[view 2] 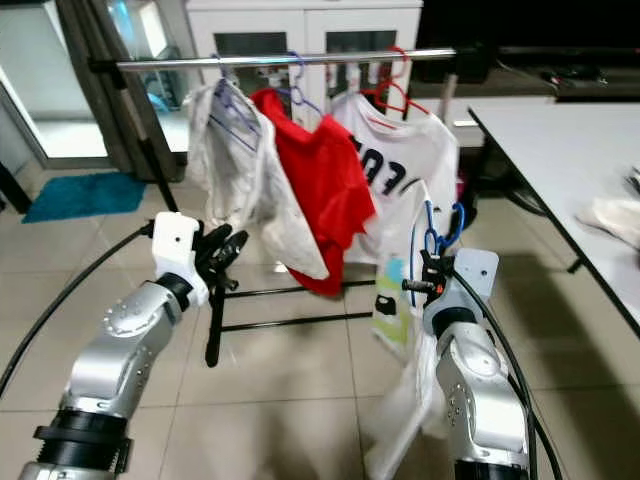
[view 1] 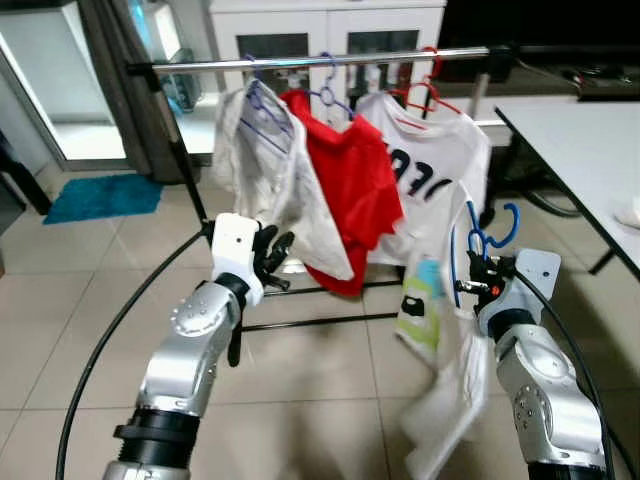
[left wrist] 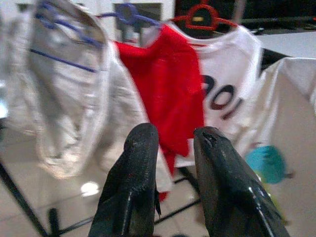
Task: Hang hanger
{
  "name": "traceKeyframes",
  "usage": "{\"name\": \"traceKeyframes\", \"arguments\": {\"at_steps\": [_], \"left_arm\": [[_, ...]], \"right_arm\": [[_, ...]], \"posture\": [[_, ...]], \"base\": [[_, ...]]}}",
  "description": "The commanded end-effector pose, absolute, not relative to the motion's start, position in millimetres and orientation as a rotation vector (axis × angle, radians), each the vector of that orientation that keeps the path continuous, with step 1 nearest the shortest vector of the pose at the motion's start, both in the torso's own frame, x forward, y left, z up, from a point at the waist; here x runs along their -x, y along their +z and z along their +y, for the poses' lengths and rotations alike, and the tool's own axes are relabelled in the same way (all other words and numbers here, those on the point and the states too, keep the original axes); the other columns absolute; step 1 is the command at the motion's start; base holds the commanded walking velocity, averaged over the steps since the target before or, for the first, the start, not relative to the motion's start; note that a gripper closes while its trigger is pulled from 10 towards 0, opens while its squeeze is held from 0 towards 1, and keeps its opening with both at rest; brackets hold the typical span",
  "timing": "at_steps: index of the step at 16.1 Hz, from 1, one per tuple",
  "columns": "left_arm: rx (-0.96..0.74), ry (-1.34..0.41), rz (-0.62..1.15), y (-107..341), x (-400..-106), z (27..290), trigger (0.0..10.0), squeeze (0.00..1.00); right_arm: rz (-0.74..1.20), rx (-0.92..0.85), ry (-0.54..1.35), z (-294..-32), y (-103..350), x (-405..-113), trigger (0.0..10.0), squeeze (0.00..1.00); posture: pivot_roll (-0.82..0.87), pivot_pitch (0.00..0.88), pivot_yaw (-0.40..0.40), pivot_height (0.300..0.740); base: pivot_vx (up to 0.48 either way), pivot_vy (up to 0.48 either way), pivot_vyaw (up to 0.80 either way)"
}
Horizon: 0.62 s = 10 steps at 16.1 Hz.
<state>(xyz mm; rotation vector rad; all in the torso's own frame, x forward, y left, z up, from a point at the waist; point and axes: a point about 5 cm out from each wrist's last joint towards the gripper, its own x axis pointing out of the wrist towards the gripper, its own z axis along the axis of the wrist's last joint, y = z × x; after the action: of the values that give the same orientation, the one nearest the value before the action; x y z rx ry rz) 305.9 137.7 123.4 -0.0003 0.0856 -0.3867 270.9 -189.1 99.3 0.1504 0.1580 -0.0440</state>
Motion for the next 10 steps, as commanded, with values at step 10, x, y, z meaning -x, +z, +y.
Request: {"name": "traceKeyframes", "arguments": {"at_steps": [10], "left_arm": [[0.008,-0.317,0.099,124.7,-315.6,147.8,10.0,0.00]], "right_arm": [[0.124,-0.075,0.044,-170.8,108.5,-283.5,10.0,0.00]], "posture": [[-0.12,0.000,0.055,0.740]], "base": [[0.131,0.000,0.00]]}}
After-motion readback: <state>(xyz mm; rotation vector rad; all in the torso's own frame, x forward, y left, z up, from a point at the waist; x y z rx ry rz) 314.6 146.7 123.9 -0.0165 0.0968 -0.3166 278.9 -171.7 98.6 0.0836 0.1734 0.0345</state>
